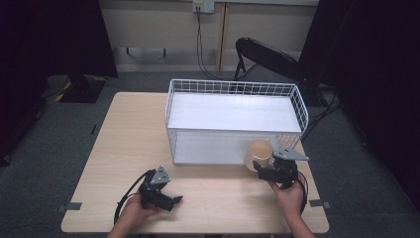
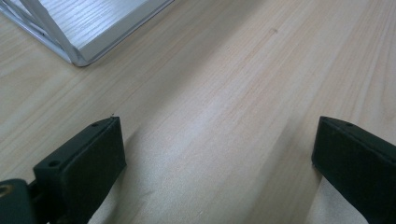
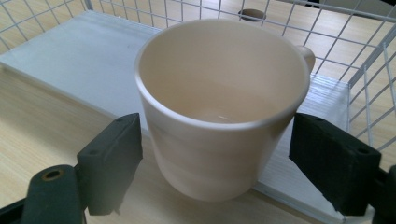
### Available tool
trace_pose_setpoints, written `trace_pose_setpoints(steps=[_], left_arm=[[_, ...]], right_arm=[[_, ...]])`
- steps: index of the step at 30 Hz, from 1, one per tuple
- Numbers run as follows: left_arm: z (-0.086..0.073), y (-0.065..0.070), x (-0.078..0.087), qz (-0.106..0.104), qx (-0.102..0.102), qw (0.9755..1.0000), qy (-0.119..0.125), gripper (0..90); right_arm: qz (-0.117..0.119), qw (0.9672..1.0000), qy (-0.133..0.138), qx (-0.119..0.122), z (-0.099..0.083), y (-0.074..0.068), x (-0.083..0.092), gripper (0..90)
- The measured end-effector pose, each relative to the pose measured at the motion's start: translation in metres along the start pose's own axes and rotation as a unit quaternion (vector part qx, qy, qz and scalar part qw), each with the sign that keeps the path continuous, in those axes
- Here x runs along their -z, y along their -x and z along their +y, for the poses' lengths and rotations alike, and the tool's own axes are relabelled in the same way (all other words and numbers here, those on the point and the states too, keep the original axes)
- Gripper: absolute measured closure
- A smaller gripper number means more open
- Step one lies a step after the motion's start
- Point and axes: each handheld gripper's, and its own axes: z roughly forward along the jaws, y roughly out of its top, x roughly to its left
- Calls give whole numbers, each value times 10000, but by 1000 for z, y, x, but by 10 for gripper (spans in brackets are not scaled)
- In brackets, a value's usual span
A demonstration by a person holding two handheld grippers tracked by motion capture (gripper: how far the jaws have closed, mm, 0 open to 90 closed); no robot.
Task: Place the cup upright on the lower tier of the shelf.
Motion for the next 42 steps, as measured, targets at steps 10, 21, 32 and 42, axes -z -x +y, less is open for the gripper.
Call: trace_pose_setpoints(steps=[10, 21, 32, 42], left_arm=[[0, 0, 0, 2, -5, 10000, -4, 20], [0, 0, 0, 2, -2, 10000, -2, 20], [0, 0, 0, 1, 5, 10000, 3, 20], [0, 0, 0, 0, -3, 10000, -4, 20]], right_arm=[[48, 10000, 25, -34, 2, -1, 0, 292], [65, 10000, 30, -5, 4, -3, -3, 393], [-29, 10000, 23, -17, 6, -5, -7, 472], [-109, 9999, 117, -47, 7, -6, -9, 588]])
